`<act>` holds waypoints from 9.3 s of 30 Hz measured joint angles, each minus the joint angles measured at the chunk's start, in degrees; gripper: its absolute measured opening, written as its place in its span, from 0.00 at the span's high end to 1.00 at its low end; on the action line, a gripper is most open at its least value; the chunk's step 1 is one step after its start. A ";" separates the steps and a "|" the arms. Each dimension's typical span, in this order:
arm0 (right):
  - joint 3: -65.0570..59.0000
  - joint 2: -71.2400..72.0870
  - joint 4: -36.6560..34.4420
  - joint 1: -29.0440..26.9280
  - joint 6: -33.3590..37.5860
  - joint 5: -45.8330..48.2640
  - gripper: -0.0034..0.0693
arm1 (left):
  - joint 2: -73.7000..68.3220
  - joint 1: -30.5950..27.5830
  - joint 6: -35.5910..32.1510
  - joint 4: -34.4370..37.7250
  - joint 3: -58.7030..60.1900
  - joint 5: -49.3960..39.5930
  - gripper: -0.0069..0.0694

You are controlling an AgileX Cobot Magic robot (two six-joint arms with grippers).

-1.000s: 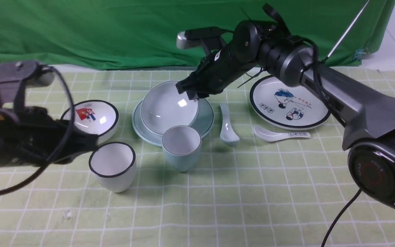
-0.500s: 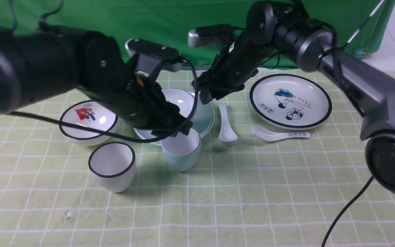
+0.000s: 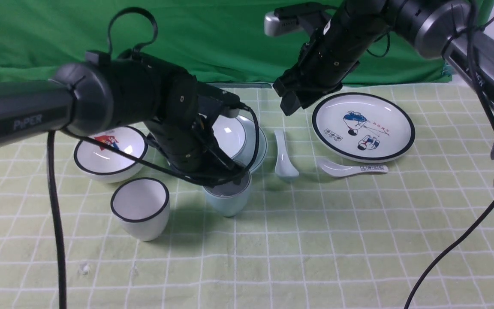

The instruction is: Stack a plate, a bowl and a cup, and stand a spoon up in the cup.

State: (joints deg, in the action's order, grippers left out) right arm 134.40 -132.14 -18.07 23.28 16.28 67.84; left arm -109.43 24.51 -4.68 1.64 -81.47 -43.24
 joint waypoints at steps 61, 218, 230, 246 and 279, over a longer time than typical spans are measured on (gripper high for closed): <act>0.40 1.80 -13.47 7.99 11.15 -25.97 0.74 | 54.55 -7.97 11.13 -12.07 15.53 -2.64 0.85; -134.90 132.17 19.56 -24.40 -17.76 -55.24 0.77 | 109.30 -13.67 5.61 -3.70 81.83 30.99 0.95; -134.90 132.17 19.56 -24.40 -17.82 -55.25 0.73 | 109.30 -14.01 5.61 -2.16 81.83 29.62 0.95; -134.90 132.17 19.56 -24.40 -17.82 -55.25 0.68 | 109.30 -14.05 5.55 -1.64 81.83 29.62 0.95; -134.90 132.17 19.56 -24.40 -17.82 -55.25 0.62 | 109.30 -14.05 5.55 -1.64 81.83 29.62 0.95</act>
